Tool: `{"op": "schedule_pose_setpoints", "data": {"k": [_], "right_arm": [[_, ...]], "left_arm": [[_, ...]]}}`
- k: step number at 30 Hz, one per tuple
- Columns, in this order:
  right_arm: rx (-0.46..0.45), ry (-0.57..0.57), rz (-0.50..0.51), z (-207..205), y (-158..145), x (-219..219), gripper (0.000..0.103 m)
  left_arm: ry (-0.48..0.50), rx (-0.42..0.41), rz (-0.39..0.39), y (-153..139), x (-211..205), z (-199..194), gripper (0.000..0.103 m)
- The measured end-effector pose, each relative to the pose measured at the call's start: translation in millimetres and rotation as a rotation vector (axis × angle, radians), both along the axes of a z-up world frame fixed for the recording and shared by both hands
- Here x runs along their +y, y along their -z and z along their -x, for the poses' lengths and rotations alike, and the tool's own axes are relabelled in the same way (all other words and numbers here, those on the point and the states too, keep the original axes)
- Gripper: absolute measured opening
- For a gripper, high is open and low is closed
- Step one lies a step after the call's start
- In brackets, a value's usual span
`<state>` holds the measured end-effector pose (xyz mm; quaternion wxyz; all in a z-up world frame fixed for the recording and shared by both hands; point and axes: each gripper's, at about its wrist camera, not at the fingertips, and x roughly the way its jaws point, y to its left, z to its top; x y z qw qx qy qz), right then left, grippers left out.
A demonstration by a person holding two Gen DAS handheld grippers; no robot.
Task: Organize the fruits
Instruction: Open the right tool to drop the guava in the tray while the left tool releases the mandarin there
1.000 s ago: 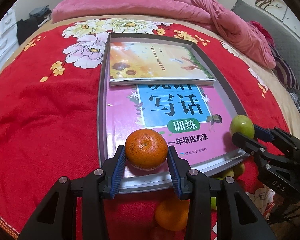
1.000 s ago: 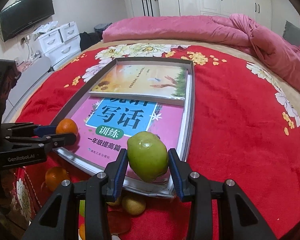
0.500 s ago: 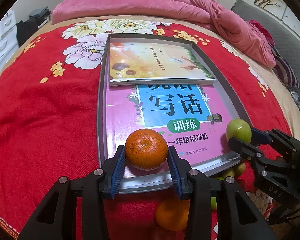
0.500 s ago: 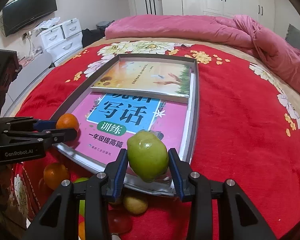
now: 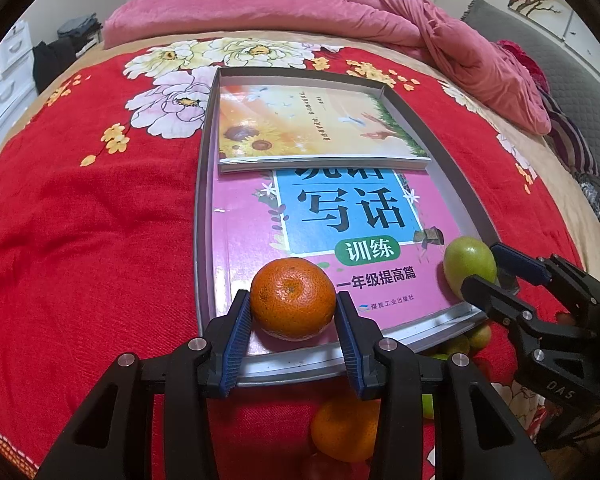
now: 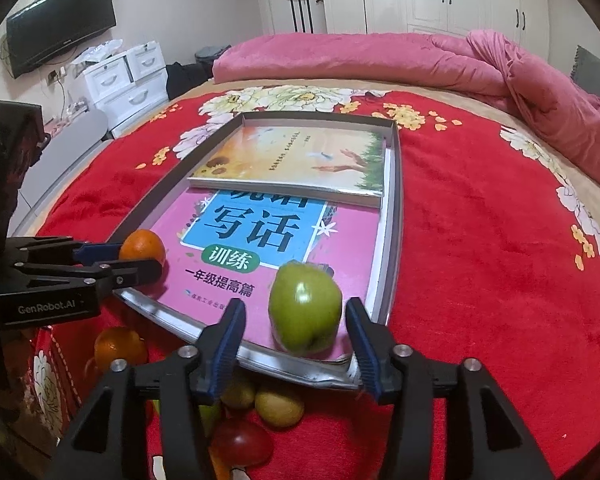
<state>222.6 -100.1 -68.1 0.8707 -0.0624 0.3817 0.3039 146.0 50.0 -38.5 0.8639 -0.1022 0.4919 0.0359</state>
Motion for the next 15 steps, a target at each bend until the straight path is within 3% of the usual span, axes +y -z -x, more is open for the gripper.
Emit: {"op": "schedule_pose_setpoints", "data": {"k": [15], "right_arm": [[-0.033,0.025,-0.035,7,-8,-11,0.06]], "left_arm": [[0.006,-0.009,0.021,-2,2,2,0.047]]}}
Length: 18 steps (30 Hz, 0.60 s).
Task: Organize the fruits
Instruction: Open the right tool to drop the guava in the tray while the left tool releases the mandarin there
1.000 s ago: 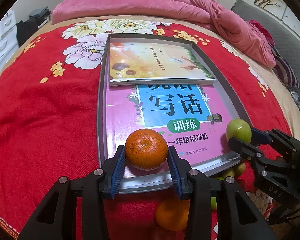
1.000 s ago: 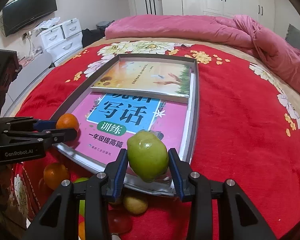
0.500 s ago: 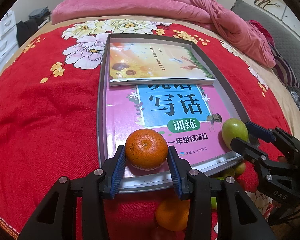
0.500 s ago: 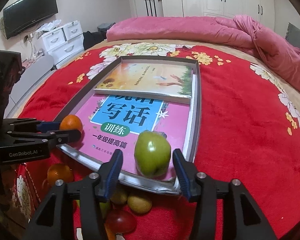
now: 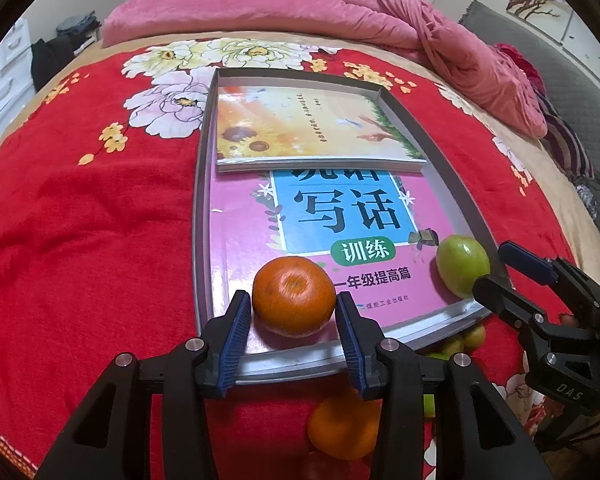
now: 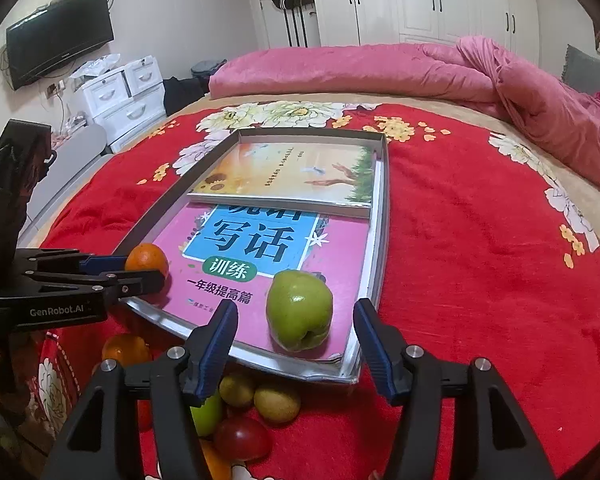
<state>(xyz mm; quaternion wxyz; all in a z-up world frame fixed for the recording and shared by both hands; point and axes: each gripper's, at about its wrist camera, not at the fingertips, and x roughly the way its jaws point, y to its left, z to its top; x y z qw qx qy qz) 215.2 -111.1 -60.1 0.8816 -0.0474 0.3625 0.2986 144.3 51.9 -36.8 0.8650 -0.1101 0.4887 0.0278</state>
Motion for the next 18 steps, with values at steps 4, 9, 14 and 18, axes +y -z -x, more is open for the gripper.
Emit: {"op": "schedule_pose_setpoints", "data": {"k": [4,9,14,18], "right_arm": [[-0.006,0.006,-0.001,1,-1,-2,0.064],[-0.012,0.01,-0.005,2,-2,-3,0.064],[-0.023,0.011,-0.01,3,-4,-4,0.066],[-0.04,0.008,-0.019,6,-8,-6,0.07]], "left_arm": [[0.007,-0.007,-0.004,-1,-2,1,0.05],[0.004,-0.02,0.002,-4,-2,2,0.054],[-0.014,-0.062,0.005,-16,2,8,0.067],[-0.03,-0.093,0.031,-24,7,13,0.068]]}}
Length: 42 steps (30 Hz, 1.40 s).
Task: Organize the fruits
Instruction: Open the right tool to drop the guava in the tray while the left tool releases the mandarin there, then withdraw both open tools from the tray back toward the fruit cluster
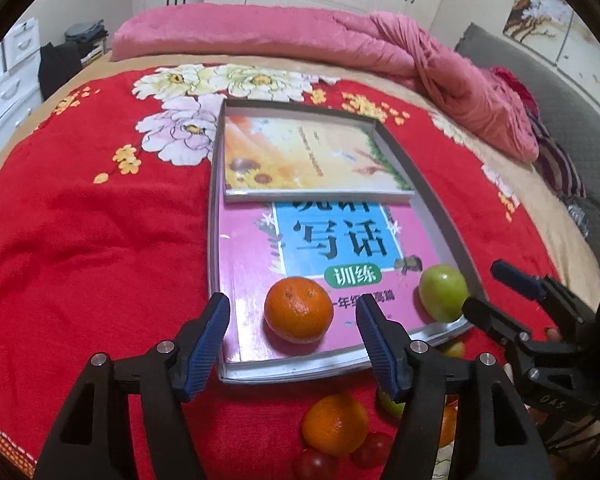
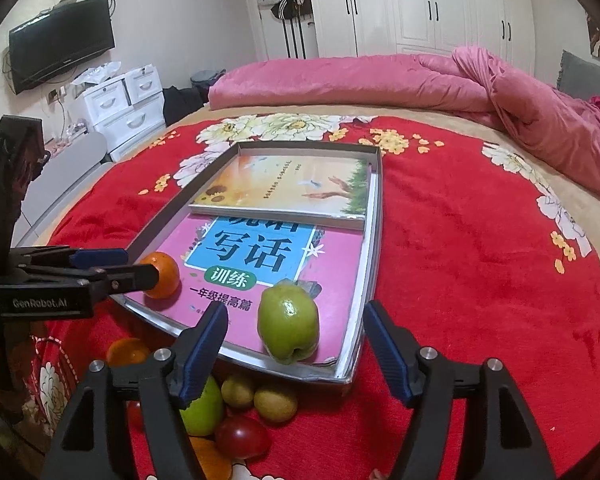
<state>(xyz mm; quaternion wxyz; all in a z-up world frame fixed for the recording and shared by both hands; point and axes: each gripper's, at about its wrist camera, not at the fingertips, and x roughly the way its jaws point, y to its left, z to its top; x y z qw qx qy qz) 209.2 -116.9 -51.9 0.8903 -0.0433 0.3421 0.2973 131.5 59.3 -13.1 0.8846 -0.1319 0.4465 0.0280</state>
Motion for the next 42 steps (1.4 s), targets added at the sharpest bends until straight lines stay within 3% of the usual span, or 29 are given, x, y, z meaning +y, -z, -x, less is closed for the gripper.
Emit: {"op": "schedule_pose_setpoints", "data": {"k": [3,19,32,42], "right_arm": [[-0.01,-0.001,-0.003,2,-3,0,0.071],[-0.068,0.042,-0.056,11,-18,-13,0.09],[-0.1,0.065,-0.092,25,-33,-24,0.094],[-0.054,0.05,-0.093,41,-33,-22,0.095]], "left_arm": [[-0.006,-0.016,0.005,-6,1,3,0.075],[0.004,-0.054,0.023,-26,-1,23,0.079],[0.024,-0.061,0.005,-31,-3,38,0.08],[0.046,-0.029,0.007,-28,-4,46,0.08]]}}
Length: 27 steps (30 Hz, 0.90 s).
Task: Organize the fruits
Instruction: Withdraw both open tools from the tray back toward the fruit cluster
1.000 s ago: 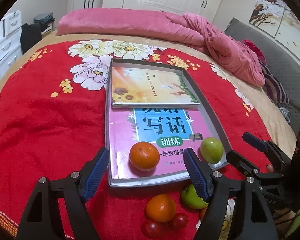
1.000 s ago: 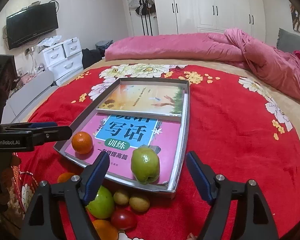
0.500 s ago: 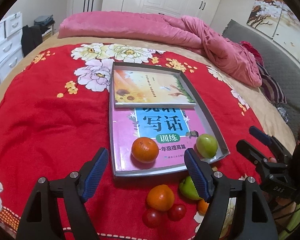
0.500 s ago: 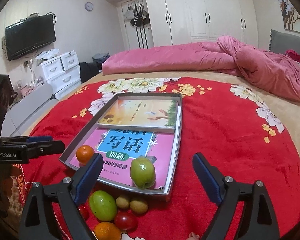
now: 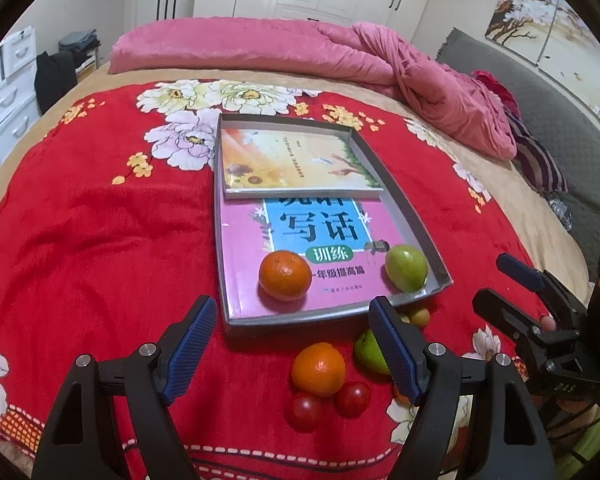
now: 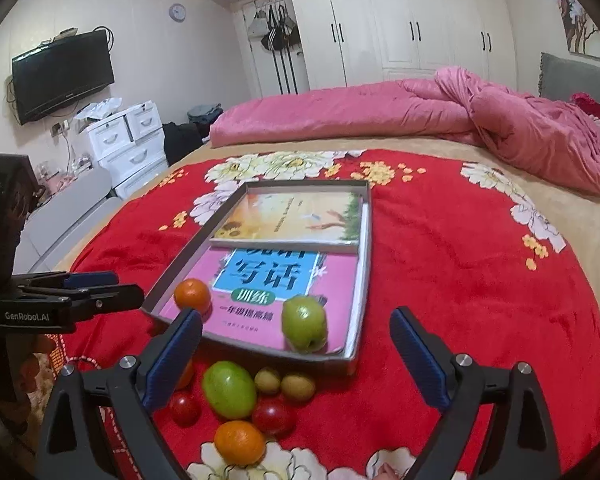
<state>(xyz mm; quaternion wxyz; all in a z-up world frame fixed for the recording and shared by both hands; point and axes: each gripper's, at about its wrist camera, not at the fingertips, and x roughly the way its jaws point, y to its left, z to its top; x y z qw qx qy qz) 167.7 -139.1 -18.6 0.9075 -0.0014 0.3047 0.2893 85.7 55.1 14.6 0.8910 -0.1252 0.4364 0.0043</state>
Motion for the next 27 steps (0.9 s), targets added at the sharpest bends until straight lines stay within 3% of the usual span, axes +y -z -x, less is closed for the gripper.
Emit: {"op": "schedule_pose_setpoints", "data": {"k": [8,27], "right_arm": [[0.062,-0.008,0.008,13,10,3,0.095],[0.113,-0.02,0.053,32,21,7,0.095]], "left_arm": [[0.014,0.026,0.006,5,-2,7,0.08],[0.066,0.072,0.013,13,-12,15,0.08]]}}
